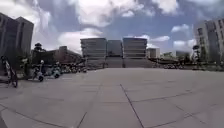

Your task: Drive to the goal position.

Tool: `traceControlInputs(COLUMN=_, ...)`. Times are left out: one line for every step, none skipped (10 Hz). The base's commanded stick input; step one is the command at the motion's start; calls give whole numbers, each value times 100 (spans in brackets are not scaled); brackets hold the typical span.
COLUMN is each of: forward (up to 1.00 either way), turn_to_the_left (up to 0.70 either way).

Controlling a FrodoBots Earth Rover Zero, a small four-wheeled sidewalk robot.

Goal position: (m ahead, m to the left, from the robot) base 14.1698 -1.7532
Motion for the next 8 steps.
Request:
traceControlInputs(forward=100, turn_to_the_left=0)
traceControlInputs(forward=100, turn_to_the_left=0)
traceControlInputs(forward=100, turn_to_the_left=0)
traceControlInputs(forward=100, turn_to_the_left=0)
traceControlInputs(forward=100, turn_to_the_left=0)
traceControlInputs(forward=100, turn_to_the_left=0)
traceControlInputs(forward=100, turn_to_the_left=0)
traceControlInputs(forward=100, turn_to_the_left=-2)
